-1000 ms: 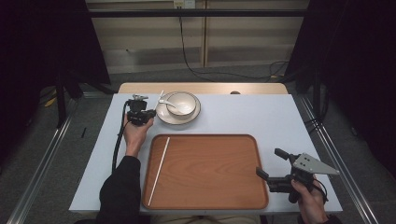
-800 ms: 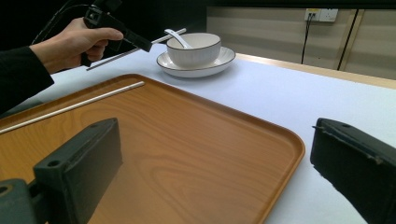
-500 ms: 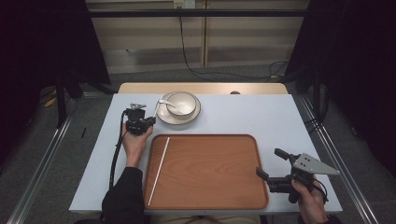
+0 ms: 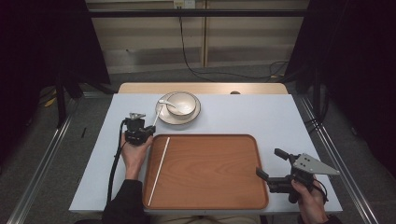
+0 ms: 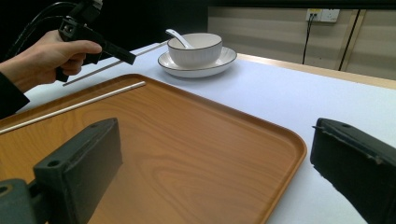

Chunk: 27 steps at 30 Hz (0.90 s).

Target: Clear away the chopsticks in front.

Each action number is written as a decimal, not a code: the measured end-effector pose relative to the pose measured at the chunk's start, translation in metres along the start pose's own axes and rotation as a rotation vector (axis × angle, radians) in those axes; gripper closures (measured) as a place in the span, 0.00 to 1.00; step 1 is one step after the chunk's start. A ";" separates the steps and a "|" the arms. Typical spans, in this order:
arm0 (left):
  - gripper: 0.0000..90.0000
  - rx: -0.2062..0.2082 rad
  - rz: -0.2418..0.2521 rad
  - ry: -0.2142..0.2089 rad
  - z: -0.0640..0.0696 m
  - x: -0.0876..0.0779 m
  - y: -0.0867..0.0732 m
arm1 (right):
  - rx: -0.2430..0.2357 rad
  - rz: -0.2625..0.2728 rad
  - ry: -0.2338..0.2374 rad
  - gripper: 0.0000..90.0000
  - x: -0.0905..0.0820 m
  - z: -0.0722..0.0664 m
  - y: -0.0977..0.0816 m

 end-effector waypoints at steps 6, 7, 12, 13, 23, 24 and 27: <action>0.95 -0.016 -0.001 -0.006 0.006 -0.011 -0.008 | 0.000 0.000 -0.001 0.02 0.000 0.000 0.000; 0.95 -0.013 -0.008 -0.001 0.007 -0.013 -0.009 | 0.000 -0.001 0.000 0.02 0.000 0.000 0.000; 0.95 -0.027 0.022 -0.014 0.014 -0.025 -0.014 | 0.000 0.000 -0.002 0.02 0.000 0.000 0.000; 0.95 -0.036 0.018 -0.022 0.015 -0.027 -0.015 | 0.000 0.000 -0.002 0.02 0.000 0.000 0.000; 0.95 -0.027 0.070 -0.049 0.034 -0.045 -0.021 | 0.002 0.000 -0.002 0.02 0.000 -0.001 0.000; 0.95 -0.024 0.066 -0.047 0.037 -0.046 -0.022 | 0.001 0.000 -0.001 0.02 0.000 -0.001 0.000; 0.95 -0.021 0.060 -0.056 0.040 -0.050 -0.023 | 0.001 0.000 0.001 0.02 0.000 -0.001 0.000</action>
Point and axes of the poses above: each handheld gripper's, and its own axes: x roughly forward along the jaws, y roughly out of its top, z roughly to its right, the point moved 1 cm from there along x, roughly forward along the jaws, and after that the axes turned 15 degrees about z, right-handed, at the moved point
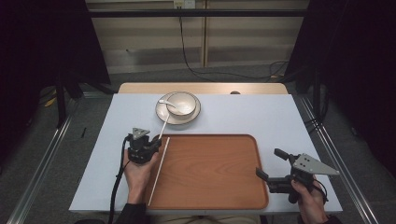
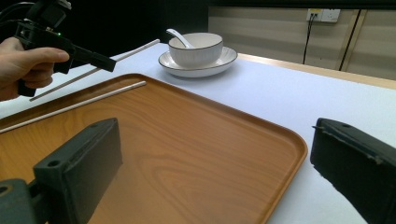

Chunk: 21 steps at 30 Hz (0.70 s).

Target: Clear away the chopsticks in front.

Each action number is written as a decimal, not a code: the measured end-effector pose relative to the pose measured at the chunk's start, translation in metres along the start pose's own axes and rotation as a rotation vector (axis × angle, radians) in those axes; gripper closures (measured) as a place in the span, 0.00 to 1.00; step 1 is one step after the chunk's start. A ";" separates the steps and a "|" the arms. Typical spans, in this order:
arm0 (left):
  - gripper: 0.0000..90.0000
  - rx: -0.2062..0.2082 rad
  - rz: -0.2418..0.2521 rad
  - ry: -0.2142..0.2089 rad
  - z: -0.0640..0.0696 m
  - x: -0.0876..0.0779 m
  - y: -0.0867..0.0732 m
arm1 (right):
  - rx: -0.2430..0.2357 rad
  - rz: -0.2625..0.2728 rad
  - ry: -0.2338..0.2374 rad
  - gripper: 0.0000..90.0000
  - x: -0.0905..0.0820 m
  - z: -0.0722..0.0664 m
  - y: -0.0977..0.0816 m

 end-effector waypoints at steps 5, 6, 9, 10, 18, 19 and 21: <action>0.95 -0.029 -0.003 0.017 0.005 -0.005 -0.006 | 0.001 0.001 -0.001 0.02 0.000 0.000 0.000; 0.95 -0.036 -0.006 0.011 0.006 -0.006 -0.007 | -0.001 0.000 -0.001 0.02 0.000 0.000 0.000; 0.95 -0.023 -0.021 0.001 0.012 -0.007 -0.010 | -0.001 -0.001 -0.002 0.02 0.000 0.000 0.000; 0.95 -0.024 -0.022 0.009 0.014 -0.008 -0.010 | 0.000 -0.002 -0.002 0.02 0.000 0.000 0.000; 0.95 0.003 -0.035 0.000 0.025 -0.015 -0.014 | 0.000 0.000 0.000 0.02 0.000 0.000 0.000; 0.95 0.004 -0.036 0.004 0.027 -0.015 -0.015 | -0.001 -0.002 -0.001 0.02 0.000 0.000 0.000; 0.95 -0.012 -0.032 -0.012 0.028 -0.017 -0.017 | -0.001 -0.002 -0.001 0.02 0.000 0.000 0.000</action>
Point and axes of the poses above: each handheld gripper's, and its own axes: x roughly forward along the jaws, y roughly out of its top, z roughly to its right, the point moved 1 cm from there along x, roughly forward along the jaws, and after that the axes turned 15 degrees about z, right-handed, at the moved point
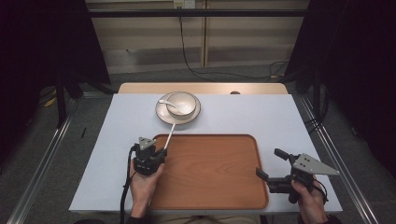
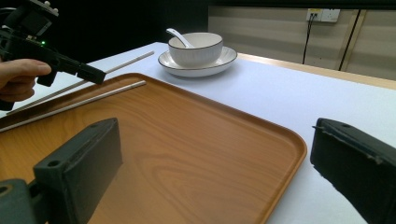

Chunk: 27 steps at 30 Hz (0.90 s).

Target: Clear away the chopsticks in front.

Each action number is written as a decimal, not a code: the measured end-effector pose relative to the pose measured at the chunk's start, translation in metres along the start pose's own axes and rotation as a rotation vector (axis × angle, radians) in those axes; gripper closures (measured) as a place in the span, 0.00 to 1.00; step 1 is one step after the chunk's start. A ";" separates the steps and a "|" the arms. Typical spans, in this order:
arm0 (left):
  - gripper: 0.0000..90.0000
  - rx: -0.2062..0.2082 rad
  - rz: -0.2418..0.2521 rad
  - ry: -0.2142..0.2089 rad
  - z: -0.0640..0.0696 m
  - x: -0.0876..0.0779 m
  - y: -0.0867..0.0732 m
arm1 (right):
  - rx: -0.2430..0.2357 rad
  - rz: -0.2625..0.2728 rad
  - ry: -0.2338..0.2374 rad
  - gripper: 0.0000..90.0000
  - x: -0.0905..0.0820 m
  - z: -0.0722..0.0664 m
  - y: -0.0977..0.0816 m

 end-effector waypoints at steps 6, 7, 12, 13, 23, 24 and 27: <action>0.95 0.009 -0.023 0.001 0.007 -0.002 -0.004 | 0.001 -0.002 -0.001 0.02 0.000 0.000 0.000; 0.95 0.010 -0.027 -0.002 0.008 -0.002 -0.005 | 0.001 -0.002 -0.001 0.02 0.000 0.000 0.000; 0.95 -0.002 -0.054 0.028 0.007 -0.003 -0.008 | -0.004 -0.005 0.005 0.02 0.000 0.000 0.000; 0.95 0.002 -0.059 0.029 0.007 -0.004 -0.009 | -0.004 -0.005 0.003 0.02 0.000 0.000 0.000; 0.95 -0.019 -0.092 0.030 0.011 -0.006 -0.021 | -0.006 -0.006 0.006 0.02 0.000 0.000 0.000; 0.95 -0.015 -0.096 0.031 0.011 -0.005 -0.022 | -0.007 -0.006 0.005 0.02 0.000 0.000 0.000; 0.95 -0.012 -0.107 0.030 0.012 -0.004 -0.024 | -0.005 -0.007 0.009 0.02 0.000 0.000 0.000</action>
Point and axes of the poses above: each handheld gripper's, and its own axes: x roughly forward along the jaws, y roughly out of its top, z roughly to its right, the point moved 1 cm from there along x, roughly forward along the jaws, and after that the axes turned 15 degrees about z, right-handed, at the moved point
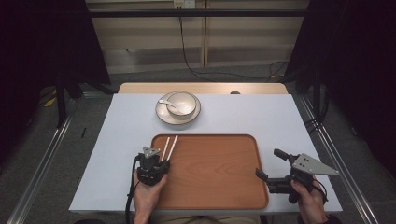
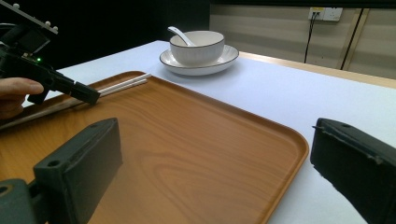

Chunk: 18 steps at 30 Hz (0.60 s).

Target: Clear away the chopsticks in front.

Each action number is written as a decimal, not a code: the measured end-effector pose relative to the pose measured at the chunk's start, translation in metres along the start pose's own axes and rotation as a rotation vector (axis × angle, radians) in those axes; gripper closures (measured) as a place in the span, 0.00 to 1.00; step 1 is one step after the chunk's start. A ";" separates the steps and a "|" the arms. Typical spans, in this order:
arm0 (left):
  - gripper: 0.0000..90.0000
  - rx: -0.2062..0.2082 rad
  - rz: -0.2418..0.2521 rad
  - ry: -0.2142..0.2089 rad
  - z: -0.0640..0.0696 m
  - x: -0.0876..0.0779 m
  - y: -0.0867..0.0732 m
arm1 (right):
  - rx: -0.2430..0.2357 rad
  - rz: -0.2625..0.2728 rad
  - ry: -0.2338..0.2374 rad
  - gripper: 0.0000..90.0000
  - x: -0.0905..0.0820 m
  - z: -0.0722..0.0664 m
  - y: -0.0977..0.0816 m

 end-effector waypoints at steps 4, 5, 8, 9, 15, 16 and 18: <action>0.95 0.006 0.007 0.005 0.001 0.000 -0.002 | -0.003 0.001 -0.001 0.02 0.000 -0.001 0.000; 0.95 0.006 0.010 -0.001 0.001 0.000 -0.002 | -0.003 0.003 -0.003 0.02 0.001 -0.001 0.000; 0.95 0.001 0.016 -0.003 0.000 0.001 -0.002 | -0.004 0.004 0.001 0.02 0.001 -0.001 0.000; 0.95 0.005 0.016 -0.002 0.000 0.001 -0.002 | -0.006 0.004 0.003 0.02 0.000 -0.001 0.000; 0.94 0.011 0.011 0.002 0.001 0.001 -0.002 | -0.004 0.004 0.005 0.02 0.000 -0.001 0.000; 0.94 0.011 0.010 0.003 0.000 0.001 -0.002 | -0.003 0.004 0.006 0.02 0.000 -0.001 0.000; 0.94 0.013 0.011 0.003 0.001 0.001 -0.002 | -0.003 0.004 0.004 0.02 0.000 -0.001 0.000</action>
Point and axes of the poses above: each handheld gripper's, and its own axes: x roughly forward along the jaws, y roughly out of its top, z roughly to its right, the point moved 1 cm from there along x, roughly forward along the jaws, and after that the axes turned 15 degrees about z, right-handed, at the moved point
